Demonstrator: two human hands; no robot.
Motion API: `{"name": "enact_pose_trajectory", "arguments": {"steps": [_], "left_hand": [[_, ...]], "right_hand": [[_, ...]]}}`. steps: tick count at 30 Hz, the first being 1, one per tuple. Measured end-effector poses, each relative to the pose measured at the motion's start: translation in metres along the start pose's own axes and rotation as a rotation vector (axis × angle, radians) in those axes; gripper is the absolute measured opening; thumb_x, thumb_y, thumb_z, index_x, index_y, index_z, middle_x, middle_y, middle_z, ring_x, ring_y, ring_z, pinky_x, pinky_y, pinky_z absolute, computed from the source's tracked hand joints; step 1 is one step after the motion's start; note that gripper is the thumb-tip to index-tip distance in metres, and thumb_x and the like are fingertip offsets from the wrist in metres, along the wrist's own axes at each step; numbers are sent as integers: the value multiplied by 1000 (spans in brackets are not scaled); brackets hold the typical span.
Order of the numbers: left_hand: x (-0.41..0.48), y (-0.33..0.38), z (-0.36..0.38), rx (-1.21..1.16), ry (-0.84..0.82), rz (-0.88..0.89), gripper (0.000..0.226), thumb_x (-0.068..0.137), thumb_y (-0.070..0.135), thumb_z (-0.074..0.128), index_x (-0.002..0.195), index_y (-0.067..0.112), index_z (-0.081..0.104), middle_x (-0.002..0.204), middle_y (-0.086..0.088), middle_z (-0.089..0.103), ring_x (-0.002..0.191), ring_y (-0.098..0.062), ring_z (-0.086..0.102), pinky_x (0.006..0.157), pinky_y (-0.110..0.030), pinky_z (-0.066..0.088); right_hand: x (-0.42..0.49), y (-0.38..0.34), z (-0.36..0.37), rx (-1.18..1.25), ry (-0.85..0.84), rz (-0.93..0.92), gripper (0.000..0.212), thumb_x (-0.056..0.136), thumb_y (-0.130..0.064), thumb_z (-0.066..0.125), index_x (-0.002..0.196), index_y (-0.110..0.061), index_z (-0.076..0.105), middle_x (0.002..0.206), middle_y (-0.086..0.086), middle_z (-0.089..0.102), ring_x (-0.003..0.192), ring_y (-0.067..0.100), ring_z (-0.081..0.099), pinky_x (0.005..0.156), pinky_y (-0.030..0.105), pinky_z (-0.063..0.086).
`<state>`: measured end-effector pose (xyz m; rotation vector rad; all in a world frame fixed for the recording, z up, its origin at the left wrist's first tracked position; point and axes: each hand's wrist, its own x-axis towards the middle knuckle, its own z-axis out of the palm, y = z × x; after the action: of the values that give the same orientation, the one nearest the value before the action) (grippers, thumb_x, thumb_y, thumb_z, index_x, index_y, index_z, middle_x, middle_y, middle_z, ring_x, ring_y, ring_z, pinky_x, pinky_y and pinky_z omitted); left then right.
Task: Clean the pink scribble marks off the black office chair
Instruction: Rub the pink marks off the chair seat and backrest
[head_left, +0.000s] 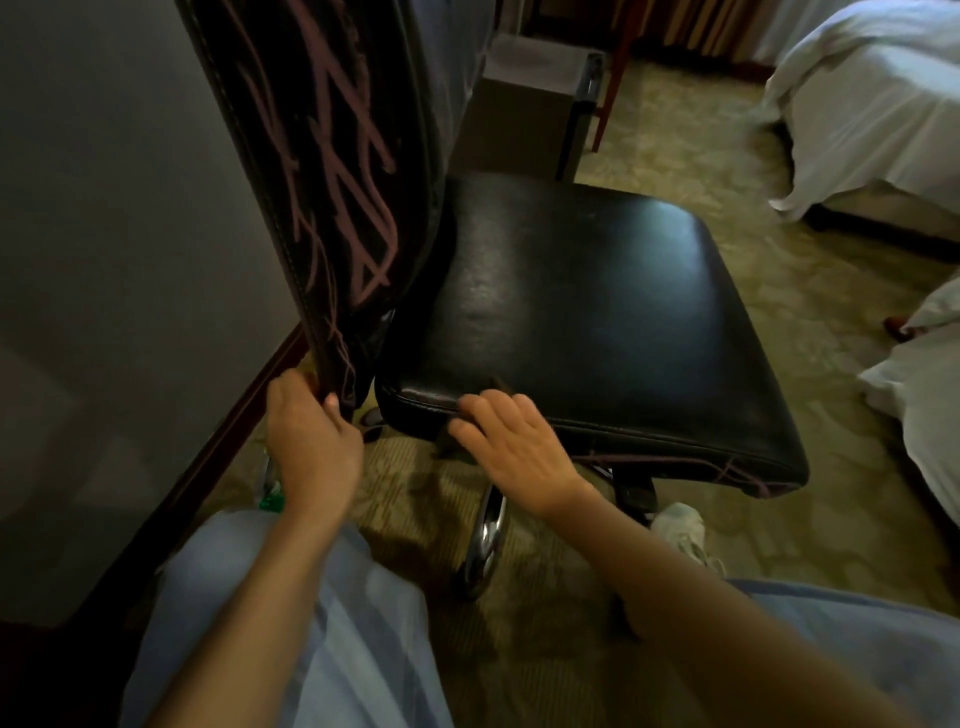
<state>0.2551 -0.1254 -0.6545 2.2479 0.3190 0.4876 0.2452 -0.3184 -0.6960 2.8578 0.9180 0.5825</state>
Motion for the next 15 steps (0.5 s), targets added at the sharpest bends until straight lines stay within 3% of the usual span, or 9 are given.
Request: {"name": "enact_pose_trajectory", "arguments": {"steps": [3,7,10,12,15], "left_hand": [[1,-1,0,11,0,2,10,91,-3,50,101,-3,52,106,-23,51,86,-16,38,70,-16,24],[-1,0,-2,21,-24,29,12,91,-3,50,102,-4,53,107,-24,51,86,-18,39,70,-17,25],[-3,0,-3,29,-39,34,10,91,-4,50,100,-5,52,106,-25,51,88,-27,45,67,-18,23],[-4,1,-4,17,-34,22,9,91,-3,49,99,-4,52,106,-24,50,84,-22,41,66,-17,23],[-2,0,-2,12,-20,15,8,92,-2,48,99,-3,51,106,-23,50,84,-17,38,66,-17,23]], "right_hand": [[-34,26,-8,85,-1,88,47,70,-16,74,111,-18,52,117,7,56,104,22,51,80,35,48],[-79,57,-15,77,4,302,42,68,-13,80,106,-16,62,113,5,55,106,19,44,90,30,36],[-98,65,-18,113,2,347,55,63,-6,83,108,-17,53,115,4,46,106,22,43,91,30,31],[-96,63,-23,125,6,357,59,64,-6,82,110,-18,47,115,3,43,105,22,42,89,30,30],[-81,48,-31,140,64,332,48,74,-11,70,114,-20,45,118,1,41,107,21,41,89,30,32]]}}
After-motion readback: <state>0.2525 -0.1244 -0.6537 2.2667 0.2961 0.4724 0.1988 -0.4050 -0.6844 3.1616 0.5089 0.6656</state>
